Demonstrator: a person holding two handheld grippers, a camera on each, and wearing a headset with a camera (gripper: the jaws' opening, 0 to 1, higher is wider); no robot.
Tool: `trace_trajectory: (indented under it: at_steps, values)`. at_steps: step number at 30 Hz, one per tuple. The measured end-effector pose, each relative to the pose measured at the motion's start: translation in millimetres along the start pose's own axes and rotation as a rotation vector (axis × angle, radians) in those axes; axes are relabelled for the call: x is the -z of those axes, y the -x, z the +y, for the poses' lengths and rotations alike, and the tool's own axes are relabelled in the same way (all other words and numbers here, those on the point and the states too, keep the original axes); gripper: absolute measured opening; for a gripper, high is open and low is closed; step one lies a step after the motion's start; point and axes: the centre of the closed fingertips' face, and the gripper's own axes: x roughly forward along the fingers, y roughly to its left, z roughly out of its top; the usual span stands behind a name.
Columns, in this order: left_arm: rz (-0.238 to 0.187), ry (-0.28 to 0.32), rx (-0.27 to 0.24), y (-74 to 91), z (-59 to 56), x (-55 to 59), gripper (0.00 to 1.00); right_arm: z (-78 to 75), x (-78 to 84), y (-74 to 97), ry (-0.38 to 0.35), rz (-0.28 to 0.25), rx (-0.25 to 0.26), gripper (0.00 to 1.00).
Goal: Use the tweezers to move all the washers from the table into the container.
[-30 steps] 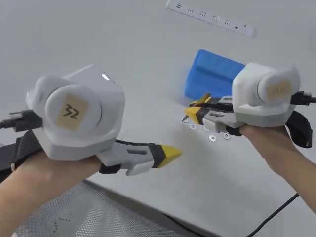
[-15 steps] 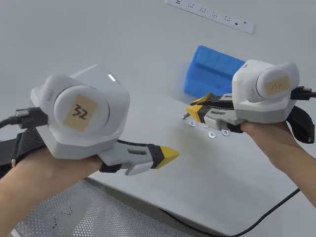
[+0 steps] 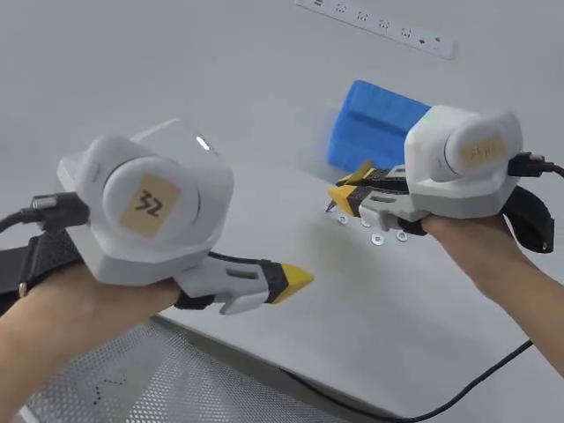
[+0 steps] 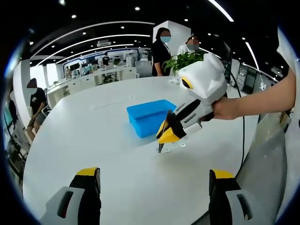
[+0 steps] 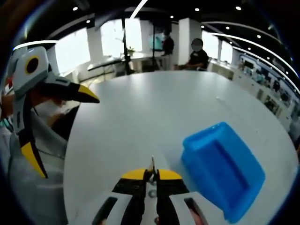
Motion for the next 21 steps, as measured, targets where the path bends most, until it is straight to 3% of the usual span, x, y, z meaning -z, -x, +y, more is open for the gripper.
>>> trace_trajectory:
  at_steps: [5, 10, 21]
  values:
    - [0.008, -0.008, 0.002, 0.0, -0.3, 1.2, 0.99, 1.6, -2.1, -1.6, 0.037, -0.008, 0.026, 0.03]
    - [0.010, -0.001, 0.006, 0.7, -0.3, 2.3, 0.98, -1.0, -4.5, -2.2, 0.003, -0.005, 0.018, 0.02]
    - [0.021, -0.017, 0.002, 3.9, -2.4, 1.4, 0.98, -2.5, -23.6, 20.1, -0.013, -0.041, 0.021, 0.02]
